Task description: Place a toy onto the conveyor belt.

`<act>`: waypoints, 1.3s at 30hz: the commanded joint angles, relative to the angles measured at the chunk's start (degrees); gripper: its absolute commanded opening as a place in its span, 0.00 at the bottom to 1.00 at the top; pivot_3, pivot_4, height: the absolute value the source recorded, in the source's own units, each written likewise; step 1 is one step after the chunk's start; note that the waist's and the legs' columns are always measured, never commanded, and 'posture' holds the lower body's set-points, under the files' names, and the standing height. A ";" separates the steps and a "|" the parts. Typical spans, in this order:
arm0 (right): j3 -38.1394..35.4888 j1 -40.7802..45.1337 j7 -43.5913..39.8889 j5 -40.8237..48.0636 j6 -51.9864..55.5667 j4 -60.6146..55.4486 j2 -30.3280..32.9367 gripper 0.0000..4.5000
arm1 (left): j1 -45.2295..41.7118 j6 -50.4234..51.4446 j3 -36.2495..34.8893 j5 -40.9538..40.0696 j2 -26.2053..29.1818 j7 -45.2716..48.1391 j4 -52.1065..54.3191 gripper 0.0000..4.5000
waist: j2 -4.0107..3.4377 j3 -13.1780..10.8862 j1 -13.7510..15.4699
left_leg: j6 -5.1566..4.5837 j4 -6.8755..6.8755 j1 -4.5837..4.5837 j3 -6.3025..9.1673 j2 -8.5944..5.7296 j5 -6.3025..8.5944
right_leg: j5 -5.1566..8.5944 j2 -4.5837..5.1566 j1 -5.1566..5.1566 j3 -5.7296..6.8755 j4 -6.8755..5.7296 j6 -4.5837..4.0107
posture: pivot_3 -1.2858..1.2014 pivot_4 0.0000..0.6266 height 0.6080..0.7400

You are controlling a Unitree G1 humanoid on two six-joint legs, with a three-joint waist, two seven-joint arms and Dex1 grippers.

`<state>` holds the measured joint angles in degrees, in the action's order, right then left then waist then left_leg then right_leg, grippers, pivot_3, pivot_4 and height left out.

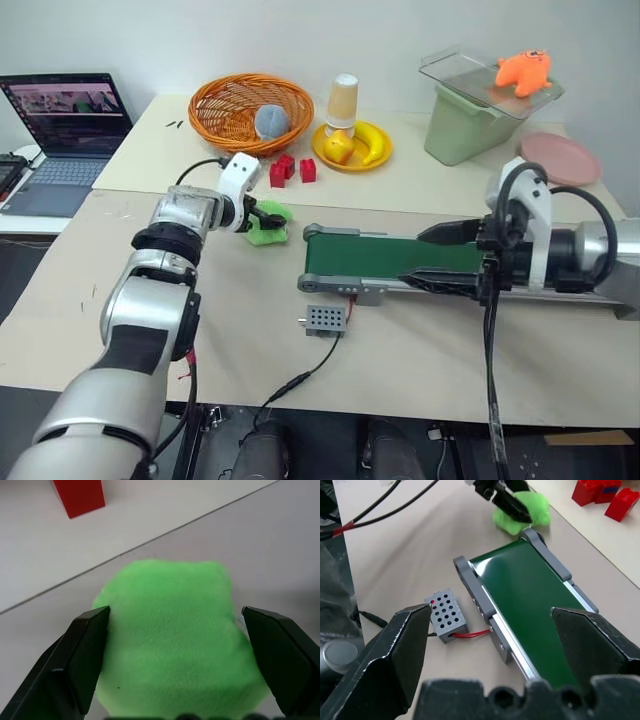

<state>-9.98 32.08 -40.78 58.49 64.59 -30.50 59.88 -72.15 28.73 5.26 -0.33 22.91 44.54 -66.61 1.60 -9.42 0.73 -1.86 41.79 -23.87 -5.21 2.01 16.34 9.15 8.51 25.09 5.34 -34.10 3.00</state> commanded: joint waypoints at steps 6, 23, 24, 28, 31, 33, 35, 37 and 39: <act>-2.62 -0.28 1.25 1.52 0.11 -1.52 0.74 1.00 | -3.16 -2.66 -3.52 -0.34 -1.58 -3.39 -2.57 0.42 | 0.00 0.00 0.11 | -0.02 0.00 0.00 0.02 -0.01 0.01 | 0.00 0.01 0.00 0.00 0.00 0.00 | 0.52 0.24 1.00; -2.44 -3.66 2.74 -1.01 -0.69 -1.86 1.73 1.00 | -2.10 27.25 -16.93 -12.99 -0.70 -9.69 27.21 0.34 | 0.02 -0.01 0.12 | 0.02 0.00 -0.04 0.08 0.01 -0.01 | -0.01 0.01 0.01 0.00 0.00 0.02 | 0.52 0.24 1.00; -2.40 -3.70 4.15 -1.20 -0.39 -1.51 0.88 1.00 | 0.12 32.31 -19.12 -15.32 -3.11 -12.21 33.49 0.34 | 0.01 -0.01 0.09 | 0.03 0.01 -0.04 0.10 0.00 -0.02 | -0.01 0.03 0.01 -0.01 -0.01 0.04 | 0.52 0.24 1.00; -1.74 -3.12 8.05 -1.46 0.45 -1.18 -1.73 1.00 | 6.06 44.15 -24.73 -20.79 -12.24 -19.81 49.91 0.34 | 0.01 -0.01 0.19 | 0.05 0.07 0.01 0.32 -0.04 -0.03 | -0.04 0.06 -0.05 -0.06 -0.02 0.11 | 0.52 0.24 1.00; -1.34 -1.67 12.20 -1.28 1.67 -0.82 -4.51 1.00 | 9.17 47.50 -26.07 -22.81 -18.42 -24.41 56.76 0.34 | 0.02 -0.02 0.00 | 0.06 0.09 0.01 0.30 -0.04 -0.04 | -0.05 0.06 -0.05 -0.05 -0.03 0.11 | 0.52 0.24 1.00; -0.99 -0.74 14.88 -1.28 2.64 -0.62 -6.37 1.00 | 10.48 47.41 -25.67 -23.23 -20.53 -26.06 58.50 0.34 | 0.02 -0.02 -0.30 | 0.09 0.07 0.01 0.26 -0.05 -0.05 | -0.05 0.06 -0.03 -0.06 -0.02 0.11 | 0.52 0.24 1.00; -0.61 0.10 17.62 -1.24 3.79 -0.58 -8.49 1.00 | 11.12 46.71 -25.44 -23.61 -22.24 -27.54 58.94 0.34 | 0.02 -0.01 -0.30 | 0.09 0.02 0.10 0.27 -0.05 -0.05 | -0.05 0.05 -0.03 -0.14 -0.03 0.10 | 0.52 0.24 1.00; -0.41 0.80 20.22 -1.05 4.87 -0.63 -10.58 1.00 | 10.99 45.73 -25.96 -23.93 -23.78 -29.25 58.75 0.34 | 0.02 -0.01 -0.16 | 0.10 0.02 0.10 0.25 -0.05 -0.06 | -0.05 0.05 -0.05 -0.12 -0.04 0.10 | 0.52 0.24 1.00; 0.13 1.32 23.84 -1.33 5.78 -0.74 -13.66 1.00 | 9.93 45.13 -27.77 -24.78 -26.28 -31.61 58.22 0.34 | 0.02 -0.01 -0.13 | 0.08 0.02 0.10 0.20 -0.06 -0.05 | -0.05 0.05 -0.06 -0.12 -0.03 0.10 | 0.52 0.24 1.00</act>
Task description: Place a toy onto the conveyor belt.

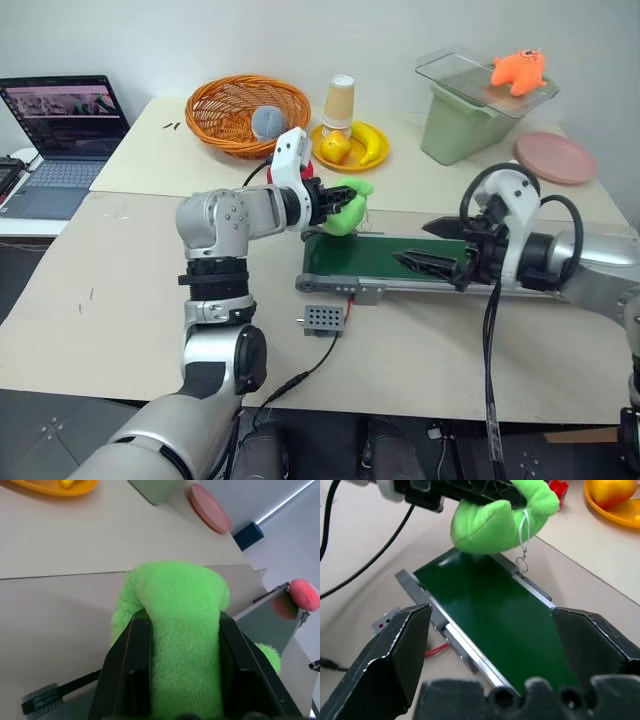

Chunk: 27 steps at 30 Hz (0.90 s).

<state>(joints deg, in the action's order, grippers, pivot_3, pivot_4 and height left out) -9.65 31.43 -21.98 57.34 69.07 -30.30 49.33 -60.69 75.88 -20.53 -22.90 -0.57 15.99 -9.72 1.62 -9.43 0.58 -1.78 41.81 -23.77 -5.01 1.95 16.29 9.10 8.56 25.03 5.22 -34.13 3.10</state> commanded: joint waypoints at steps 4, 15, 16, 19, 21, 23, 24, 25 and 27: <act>0.87 2.73 9.86 -1.08 2.70 -1.09 -7.87 1.00 | -3.05 -2.14 -3.64 -3.99 -5.74 -5.64 1.23 0.34 | 0.00 0.00 0.34 | -0.01 0.00 -0.05 0.00 -0.02 0.00 | 0.00 0.00 0.00 0.04 0.05 0.00 | 0.52 0.24 1.00; 3.71 5.01 16.31 -3.03 4.11 -1.47 -16.29 1.00 | -4.55 5.28 -6.25 -10.05 -6.88 -10.31 3.80 0.34 | -0.02 0.01 0.12 | -0.01 0.00 -0.06 -0.05 -0.04 0.01 | 0.00 0.00 0.01 0.03 0.04 0.00 | 0.52 0.24 1.00; 3.82 5.15 16.49 -3.23 4.09 -1.45 -16.65 1.00 | -4.23 5.89 -6.32 -10.34 -7.14 -10.82 4.42 0.34 | -0.02 0.01 0.12 | -0.01 0.00 -0.06 -0.04 -0.03 0.01 | 0.00 0.00 0.01 0.03 0.04 0.00 | 0.52 0.24 1.00; 4.09 5.47 16.82 -3.70 4.23 -1.44 -17.50 1.00 | -2.99 7.61 -6.21 -11.06 -7.61 -11.87 6.31 0.34 | -0.03 0.01 0.08 | -0.01 -0.01 -0.06 -0.04 -0.03 0.00 | 0.00 0.00 0.01 0.03 0.04 0.00 | 0.52 0.24 1.00; 4.44 5.75 16.84 -4.29 4.19 -1.26 -17.83 1.00 | -1.90 8.53 -6.48 -11.09 -8.06 -12.69 7.47 0.34 | -0.03 0.01 0.08 | -0.01 0.00 -0.06 -0.04 -0.03 0.00 | 0.00 0.00 0.01 0.03 0.03 0.00 | 0.52 0.24 1.00; 4.71 6.03 16.78 -4.79 4.11 -1.04 -18.10 1.00 | -0.95 9.05 -6.62 -11.14 -8.60 -13.35 8.44 0.34 | -0.03 0.02 0.07 | -0.01 0.00 -0.05 -0.04 -0.03 0.00 | 0.00 0.00 0.01 0.03 0.03 0.00 | 0.52 0.24 1.00; 4.78 6.21 16.77 -5.08 4.08 -0.93 -18.28 1.00 | -0.62 9.16 -6.55 -11.26 -8.79 -13.61 8.77 0.34 | -0.03 0.02 0.06 | -0.01 -0.01 -0.05 -0.04 -0.03 0.00 | 0.00 0.00 0.01 0.03 0.03 0.00 | 0.52 0.24 1.00; 4.82 6.33 16.75 -5.33 4.06 -0.86 -18.45 1.00 | -0.39 9.20 -6.51 -11.40 -8.98 -13.88 9.00 0.34 | -0.03 0.02 0.08 | -0.01 -0.01 -0.05 -0.04 -0.03 0.00 | 0.00 0.00 0.01 0.03 0.03 0.00 | 0.52 0.24 1.00; 4.96 6.52 16.66 -5.74 4.05 -0.79 -18.64 1.00 | -0.11 9.32 -6.53 -11.58 -9.30 -14.37 9.23 0.34 | -0.03 0.02 0.08 | 0.00 -0.01 -0.05 -0.05 -0.04 0.00 | 0.00 0.00 0.01 0.03 0.04 0.00 | 0.52 0.24 1.00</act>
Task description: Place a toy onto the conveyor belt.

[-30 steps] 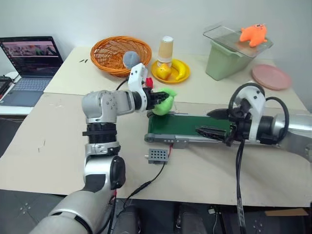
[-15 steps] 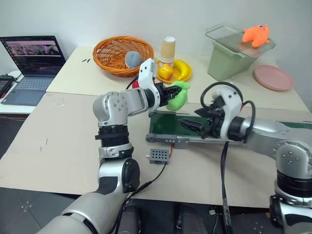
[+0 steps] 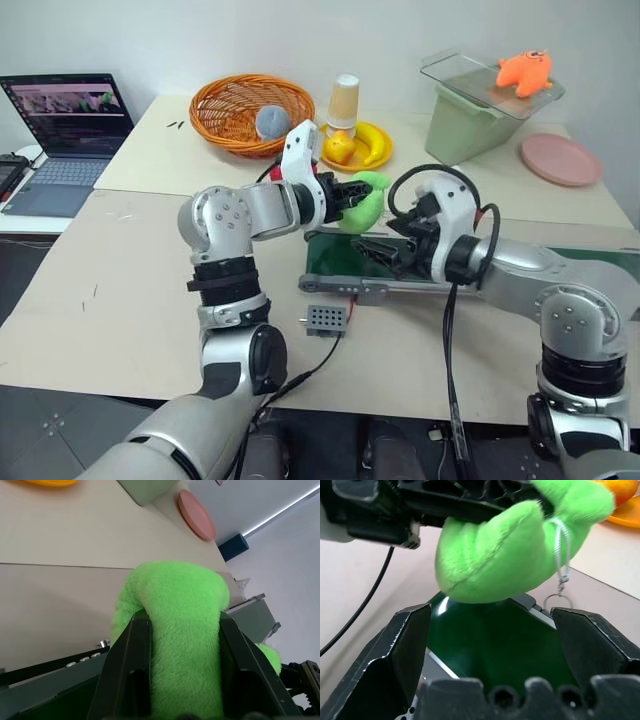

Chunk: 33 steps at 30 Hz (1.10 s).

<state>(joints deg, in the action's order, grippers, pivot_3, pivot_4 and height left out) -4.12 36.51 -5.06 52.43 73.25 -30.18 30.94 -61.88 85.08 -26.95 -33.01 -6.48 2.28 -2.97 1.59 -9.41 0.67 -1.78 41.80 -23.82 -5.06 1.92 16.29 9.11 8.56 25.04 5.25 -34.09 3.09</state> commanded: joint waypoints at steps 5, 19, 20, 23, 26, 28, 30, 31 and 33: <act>-0.42 2.66 -0.26 -1.74 -0.03 -0.50 -0.85 1.00 | 2.09 -0.16 0.25 -2.08 -3.81 -1.38 2.89 0.34 | 0.00 0.00 -0.03 | 0.00 0.00 0.00 -0.01 0.00 0.00 | 0.00 0.00 0.00 0.00 0.01 0.00 | 0.52 0.24 1.00; 0.16 5.34 -0.63 -3.53 0.12 0.76 -3.08 0.91 | 2.83 -1.92 0.51 -3.38 -5.87 -3.39 2.64 0.32 | 0.00 0.00 -0.04 | 0.00 -0.01 0.00 -0.01 0.00 0.00 | 0.00 0.00 0.00 0.00 0.00 0.00 | 0.52 0.24 1.00; 0.25 5.31 -0.78 -3.69 0.11 0.84 -3.16 0.88 | 2.67 -2.03 0.44 -3.52 -5.72 -3.48 2.50 0.32 | 0.00 0.00 -0.06 | 0.00 -0.01 0.00 -0.01 0.00 0.00 | 0.00 0.00 0.00 0.00 0.01 0.00 | 0.52 0.24 1.00; 0.47 5.16 -1.23 -4.36 0.12 0.97 -3.31 0.67 | 2.47 -2.16 0.34 -4.18 -5.35 -3.96 2.41 0.32 | 0.00 0.00 -0.02 | 0.00 -0.02 0.00 -0.01 0.00 0.00 | 0.00 0.00 0.00 0.00 0.00 0.00 | 0.52 0.24 1.00; 0.59 5.25 -1.71 -4.94 -0.02 1.27 -3.24 0.45 | 2.19 -2.43 -0.10 -4.91 -5.51 -4.74 2.39 0.32 | 0.00 0.00 -0.03 | 0.00 -0.02 0.00 -0.02 0.00 0.00 | 0.00 0.00 0.00 0.00 0.01 0.00 | 0.52 0.24 1.00; 0.67 5.30 -2.00 -5.24 -0.08 1.37 -3.29 0.30 | 2.06 -2.46 -0.17 -5.29 -5.57 -5.05 2.41 0.32 | 0.00 0.00 -0.05 | 0.00 -0.02 0.00 -0.01 0.00 0.00 | 0.00 0.00 0.00 0.00 0.01 0.00 | 0.52 0.24 1.00; 0.71 5.36 -2.27 -5.55 -0.13 1.45 -3.42 0.17 | 1.81 -2.31 -0.59 -5.94 -5.82 -5.45 2.50 0.32 | 0.00 0.00 -0.04 | 0.00 -0.02 0.00 -0.01 0.00 0.00 | 0.00 0.00 0.00 0.01 0.01 0.00 | 0.52 0.24 1.00; 0.71 5.37 -2.43 -5.70 -0.15 1.47 -3.47 0.08 | 1.60 -2.16 -0.92 -6.46 -5.94 -5.69 2.52 0.32 | 0.00 0.00 -0.04 | 0.00 -0.02 0.00 -0.01 0.00 0.00 | 0.00 0.00 0.00 0.00 0.01 0.00 | 0.52 0.24 1.00; 0.81 5.41 -2.84 -5.96 -0.13 1.41 -3.55 0.01 | 1.16 -1.78 -1.40 -7.57 -5.91 -5.95 2.57 0.32 | 0.00 0.00 -0.04 | 0.00 -0.02 0.00 -0.01 0.00 0.00 | 0.00 0.00 0.00 0.00 0.01 0.00 | 0.52 0.24 1.00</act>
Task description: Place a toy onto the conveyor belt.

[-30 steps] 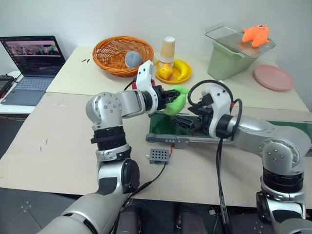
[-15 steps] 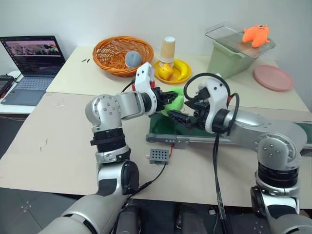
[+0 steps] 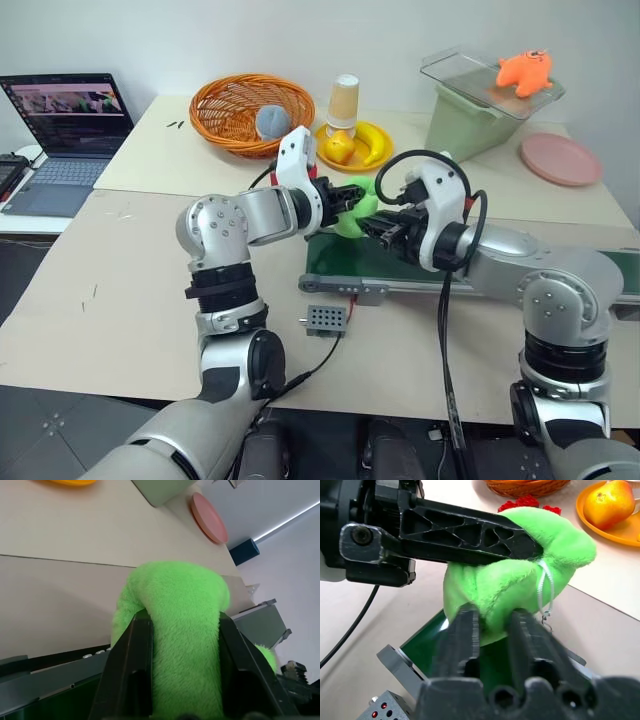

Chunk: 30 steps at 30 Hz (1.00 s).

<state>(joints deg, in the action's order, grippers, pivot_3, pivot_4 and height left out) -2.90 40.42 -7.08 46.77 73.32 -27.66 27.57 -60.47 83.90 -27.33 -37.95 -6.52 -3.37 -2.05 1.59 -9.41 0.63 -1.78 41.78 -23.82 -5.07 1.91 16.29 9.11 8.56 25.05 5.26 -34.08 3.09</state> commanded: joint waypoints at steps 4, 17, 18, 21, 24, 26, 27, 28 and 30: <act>-0.03 1.66 -1.27 -1.11 -0.01 -1.36 -0.14 0.01 | -1.45 0.32 -2.01 -4.78 -5.59 -0.87 1.61 0.32 | 0.00 0.00 -0.01 | 0.00 0.00 0.00 0.01 0.00 0.00 | 0.00 0.00 0.00 0.00 0.00 0.00 | 0.52 0.24 1.00; -0.14 1.73 -3.11 -2.04 0.35 -1.55 0.37 0.00 | -8.12 2.56 -9.77 -11.10 -1.34 -4.64 -0.63 0.98 | 0.00 0.00 0.07 | 0.01 -0.01 0.00 0.02 -0.01 0.00 | 0.00 0.00 0.00 0.01 0.01 0.00 | 0.52 0.24 1.00; -0.22 1.70 -3.49 -2.16 0.34 -1.58 0.91 0.00 | -9.20 3.14 -10.85 -11.49 0.14 -4.64 -1.19 0.98 | 0.00 0.00 0.07 | 0.00 -0.01 -0.01 0.02 -0.01 0.00 | 0.00 0.00 0.00 0.01 0.03 0.00 | 0.52 0.24 1.00; 0.31 1.72 -5.38 -3.32 -0.35 -2.20 4.10 0.00 | -11.55 5.01 -12.81 -11.48 4.78 -4.37 -2.49 0.98 | 0.00 0.00 0.01 | 0.00 -0.02 -0.01 0.02 -0.02 0.00 | 0.00 0.00 -0.01 0.01 0.04 0.00 | 0.52 0.24 1.00; 1.32 2.34 -9.44 -4.82 -1.80 -3.09 10.25 0.00 | -12.23 7.67 -11.75 -11.25 11.08 -1.96 -3.35 0.98 | -0.02 -0.01 -0.41 | 0.03 -0.08 0.05 0.02 -0.01 -0.02 | 0.01 0.00 0.01 0.00 0.01 0.00 | 0.52 0.24 1.00; 1.15 3.09 -12.35 -5.21 -2.73 -3.03 14.06 0.00 | -11.05 8.52 -8.57 -12.30 16.48 1.02 -3.82 0.98 | -0.02 -0.01 -0.70 | 0.11 -0.16 0.06 0.03 -0.01 -0.06 | 0.01 -0.01 0.05 -0.02 -0.01 0.00 | 0.52 0.24 1.00; 1.32 3.43 -13.94 -5.69 -3.55 -2.98 15.97 0.00 | -9.69 8.60 -5.24 -13.33 20.10 3.76 -3.55 0.98 | -0.02 -0.02 -0.76 | 0.13 -0.19 0.06 0.03 0.00 -0.08 | 0.01 -0.01 0.06 -0.02 0.00 -0.01 | 0.52 0.24 1.00; 1.74 3.73 -15.65 -6.45 -4.70 -2.97 17.79 0.00 | -8.19 8.60 -1.52 -14.25 23.68 6.94 -2.76 0.98 | -0.04 -0.02 -0.88 | 0.15 -0.20 0.06 0.03 0.00 -0.08 | 0.01 -0.01 0.07 -0.02 0.00 0.00 | 0.52 0.24 1.00; 3.29 4.24 -19.92 -8.85 -8.51 -2.94 22.01 0.00 | -4.87 8.60 6.14 -16.17 31.16 14.47 -0.08 0.98 | -0.03 -0.02 -1.08 | 0.25 -0.39 0.16 0.01 -0.01 -0.14 | 0.02 -0.01 0.07 -0.05 0.02 -0.01 | 0.52 0.24 1.00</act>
<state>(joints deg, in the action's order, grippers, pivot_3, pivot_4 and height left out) 0.50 43.02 -23.55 40.03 69.14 -28.93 47.16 -66.27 92.23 -26.71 -51.52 21.66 4.70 -5.32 1.55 -9.44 -0.45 -1.47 41.28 -23.64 -5.07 1.89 16.11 9.13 8.55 25.15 5.19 -34.05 3.08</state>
